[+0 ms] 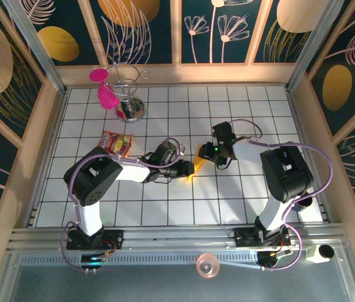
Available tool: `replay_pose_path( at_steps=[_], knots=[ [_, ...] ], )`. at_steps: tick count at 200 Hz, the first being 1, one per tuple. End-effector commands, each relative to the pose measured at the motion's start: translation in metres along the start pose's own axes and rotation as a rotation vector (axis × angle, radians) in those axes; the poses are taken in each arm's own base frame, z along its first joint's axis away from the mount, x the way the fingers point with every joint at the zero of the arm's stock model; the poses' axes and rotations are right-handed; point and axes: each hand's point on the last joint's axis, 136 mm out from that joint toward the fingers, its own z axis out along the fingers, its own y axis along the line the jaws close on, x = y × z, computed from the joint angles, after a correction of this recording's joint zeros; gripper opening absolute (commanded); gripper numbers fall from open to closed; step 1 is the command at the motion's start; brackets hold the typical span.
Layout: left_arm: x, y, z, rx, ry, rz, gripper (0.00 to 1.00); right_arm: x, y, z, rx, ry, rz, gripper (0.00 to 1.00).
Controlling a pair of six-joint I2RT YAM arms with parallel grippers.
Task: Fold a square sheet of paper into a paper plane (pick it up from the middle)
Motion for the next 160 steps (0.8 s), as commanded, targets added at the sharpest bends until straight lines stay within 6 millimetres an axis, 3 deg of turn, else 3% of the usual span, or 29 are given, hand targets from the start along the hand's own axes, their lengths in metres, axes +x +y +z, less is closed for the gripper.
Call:
replay_pose_path(
  at_steps=[1,43,160],
  knots=[
    [0.011,0.024,0.009,-0.073,0.036,-0.017,0.32,0.03,-0.046,0.042,0.146,0.074,0.015,0.5],
    [0.016,0.037,0.012,-0.112,0.04,-0.042,0.26,0.034,-0.05,0.044,0.156,0.081,0.014,0.45],
    [0.035,0.083,0.019,-0.273,0.097,-0.1,0.23,0.034,-0.056,0.043,0.171,0.076,0.034,0.44]
  ],
)
